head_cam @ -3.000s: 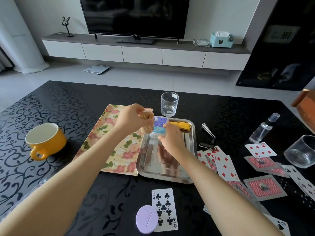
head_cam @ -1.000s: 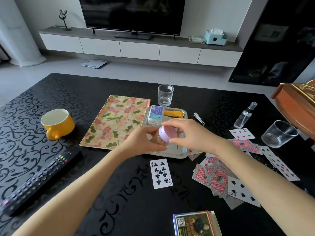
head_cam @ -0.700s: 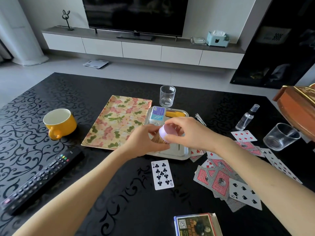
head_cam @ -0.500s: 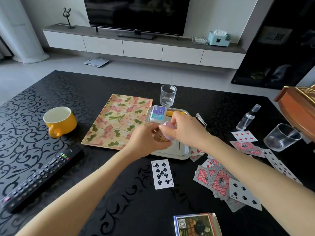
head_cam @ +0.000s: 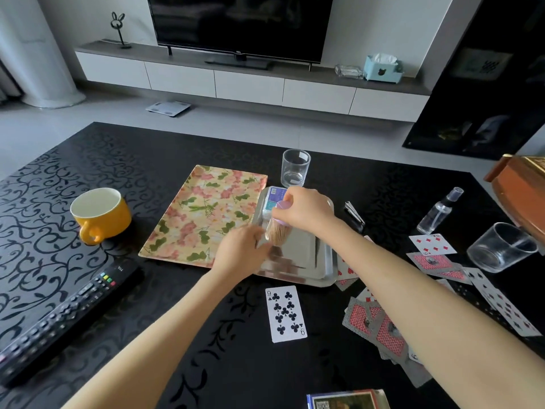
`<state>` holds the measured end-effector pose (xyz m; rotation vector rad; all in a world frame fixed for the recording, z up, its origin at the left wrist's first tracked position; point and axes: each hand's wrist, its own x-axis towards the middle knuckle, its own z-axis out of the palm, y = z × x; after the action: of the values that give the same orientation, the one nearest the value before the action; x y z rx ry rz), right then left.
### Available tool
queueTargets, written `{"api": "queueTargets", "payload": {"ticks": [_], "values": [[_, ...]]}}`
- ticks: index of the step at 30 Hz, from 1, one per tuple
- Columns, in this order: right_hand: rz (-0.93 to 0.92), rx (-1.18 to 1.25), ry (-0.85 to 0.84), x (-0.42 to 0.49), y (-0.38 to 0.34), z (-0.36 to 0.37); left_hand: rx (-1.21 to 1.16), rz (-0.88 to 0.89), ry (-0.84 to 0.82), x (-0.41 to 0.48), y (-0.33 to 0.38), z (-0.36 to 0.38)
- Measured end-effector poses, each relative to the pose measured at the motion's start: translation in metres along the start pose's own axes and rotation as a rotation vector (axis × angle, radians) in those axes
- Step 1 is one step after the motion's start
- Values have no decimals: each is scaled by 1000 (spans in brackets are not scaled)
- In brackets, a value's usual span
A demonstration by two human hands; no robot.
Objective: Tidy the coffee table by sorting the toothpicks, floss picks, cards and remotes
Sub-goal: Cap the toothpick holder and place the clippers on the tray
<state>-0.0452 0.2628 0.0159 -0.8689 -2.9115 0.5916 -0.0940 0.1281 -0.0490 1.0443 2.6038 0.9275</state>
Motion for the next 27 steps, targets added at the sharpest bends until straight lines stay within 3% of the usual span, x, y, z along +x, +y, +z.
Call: {"api": "queueTargets", "payload": {"ticks": [5, 12, 18, 23, 27], "values": [[-91, -57, 9, 22, -1, 26, 118, -128, -88, 10, -23, -7], [-91, -41, 89, 33, -4, 44, 276, -135, -125, 14, -24, 2], [-98, -114, 115, 21, 9, 37, 276, -157, -170, 17, -22, 4], [220, -109, 345, 16, 78, 17, 325, -155, -219, 20, -19, -4], [395, -145, 328, 30, 138, 11, 341, -123, -81, 21, -3, -19]]}}
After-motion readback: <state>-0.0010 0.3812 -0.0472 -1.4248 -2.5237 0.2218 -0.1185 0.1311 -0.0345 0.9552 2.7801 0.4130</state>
